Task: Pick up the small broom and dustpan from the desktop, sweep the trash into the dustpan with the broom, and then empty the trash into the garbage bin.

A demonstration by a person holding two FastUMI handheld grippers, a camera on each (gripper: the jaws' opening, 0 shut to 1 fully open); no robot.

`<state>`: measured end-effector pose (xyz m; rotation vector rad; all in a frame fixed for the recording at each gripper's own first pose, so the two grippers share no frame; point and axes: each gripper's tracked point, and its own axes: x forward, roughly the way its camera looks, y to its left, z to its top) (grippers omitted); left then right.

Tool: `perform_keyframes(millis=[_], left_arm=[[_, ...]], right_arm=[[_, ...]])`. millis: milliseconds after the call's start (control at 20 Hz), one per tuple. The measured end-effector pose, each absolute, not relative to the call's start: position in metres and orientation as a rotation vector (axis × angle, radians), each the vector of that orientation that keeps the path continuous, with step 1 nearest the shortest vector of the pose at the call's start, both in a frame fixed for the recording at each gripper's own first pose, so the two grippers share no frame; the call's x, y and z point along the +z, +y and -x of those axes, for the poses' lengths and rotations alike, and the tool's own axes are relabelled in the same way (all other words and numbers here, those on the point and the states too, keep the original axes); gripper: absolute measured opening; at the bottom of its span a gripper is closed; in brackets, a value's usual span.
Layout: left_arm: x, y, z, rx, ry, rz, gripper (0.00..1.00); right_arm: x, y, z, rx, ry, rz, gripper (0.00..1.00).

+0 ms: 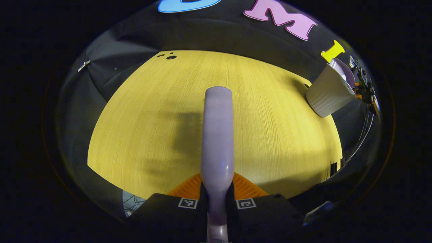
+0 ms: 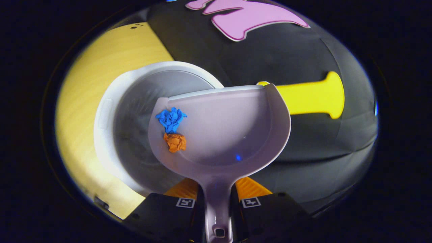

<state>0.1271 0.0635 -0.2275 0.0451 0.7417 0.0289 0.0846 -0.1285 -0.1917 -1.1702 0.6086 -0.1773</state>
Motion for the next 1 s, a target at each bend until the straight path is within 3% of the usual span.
perform_keyframes(millis=[100,150,450,1000], left_arm=[[-0.231,0.064,-0.125,0.036,0.742,-0.039,0.27],[-0.231,0.064,-0.125,0.036,0.739,-0.031,0.27],[-0.233,0.062,-0.121,0.035,0.731,-0.022,0.26],[-0.21,0.063,-0.125,0.027,0.674,-0.05,0.26]], right_arm=[[-0.177,-0.137,-0.084,-0.141,0.618,1.292,0.31],[-0.172,-0.143,-0.082,-0.132,0.628,1.324,0.35],[-0.169,-0.148,-0.062,-0.096,0.732,1.392,0.35],[-0.13,-0.151,-0.037,-0.187,0.67,1.162,0.35]])
